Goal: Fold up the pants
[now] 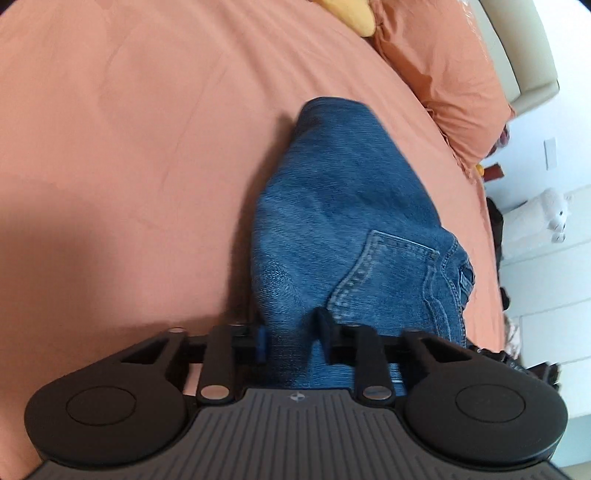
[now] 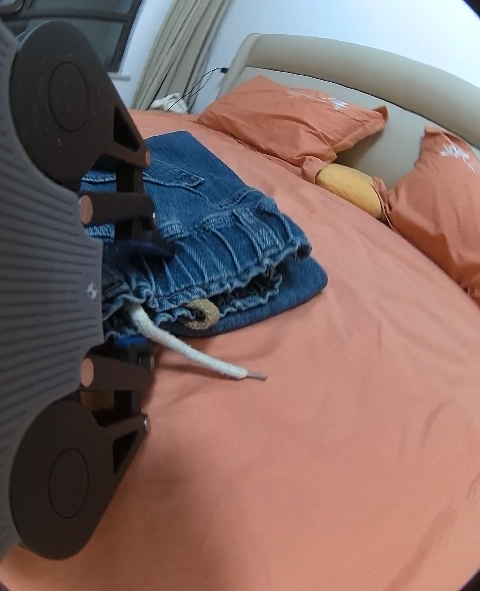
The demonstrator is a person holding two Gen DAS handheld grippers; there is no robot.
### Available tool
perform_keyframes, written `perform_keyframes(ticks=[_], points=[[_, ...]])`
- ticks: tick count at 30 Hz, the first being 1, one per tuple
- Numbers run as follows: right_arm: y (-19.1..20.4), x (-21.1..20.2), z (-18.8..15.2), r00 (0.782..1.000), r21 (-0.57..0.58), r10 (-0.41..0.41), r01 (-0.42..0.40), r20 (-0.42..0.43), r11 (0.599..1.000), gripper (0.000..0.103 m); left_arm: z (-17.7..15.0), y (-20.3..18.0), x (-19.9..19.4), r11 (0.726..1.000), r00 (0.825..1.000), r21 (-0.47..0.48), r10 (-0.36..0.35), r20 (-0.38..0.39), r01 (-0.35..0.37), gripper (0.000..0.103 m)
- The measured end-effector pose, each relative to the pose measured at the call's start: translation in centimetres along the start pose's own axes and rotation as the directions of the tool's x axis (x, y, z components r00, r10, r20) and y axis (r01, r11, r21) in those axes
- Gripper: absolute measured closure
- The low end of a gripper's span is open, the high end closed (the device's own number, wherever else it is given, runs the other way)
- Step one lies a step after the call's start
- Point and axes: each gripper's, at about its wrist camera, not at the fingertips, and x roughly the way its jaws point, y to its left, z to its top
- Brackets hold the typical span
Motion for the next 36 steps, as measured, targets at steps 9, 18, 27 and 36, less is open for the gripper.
perform_keyframes(ticks=[9, 18, 27, 36], points=[[9.0, -3.1, 0.1, 1.0, -0.2, -0.024, 0.027, 0.017, 0.979, 0.082, 0.7, -4.1, -6.4, 0.987, 0.995, 0.147, 0.049, 0.091, -0.062, 0.092], [19.5, -0.4, -5.7, 0.997, -0.293, 0.06, -0.072, -0.052, 0.953, 0.083, 0.9, 0.1, -19.2, 0.975, 0.97, 0.158, 0.12, 0.211, -0.155, 0.092], [30.4, 9.1, -12.5, 0.983, -0.365, 0.105, -0.153, -0.147, 0.918, 0.083, 1.0, 8.1, -27.3, 0.954, 0.928, 0.076, 0.261, 0.265, -0.29, 0.092], [32.9, 16.2, -19.3, 0.984, -0.403, 0.008, -0.08, -0.178, 0.912, 0.083, 0.9, 16.6, -25.7, 0.956, 0.936, -0.013, 0.289, 0.203, -0.292, 0.092]])
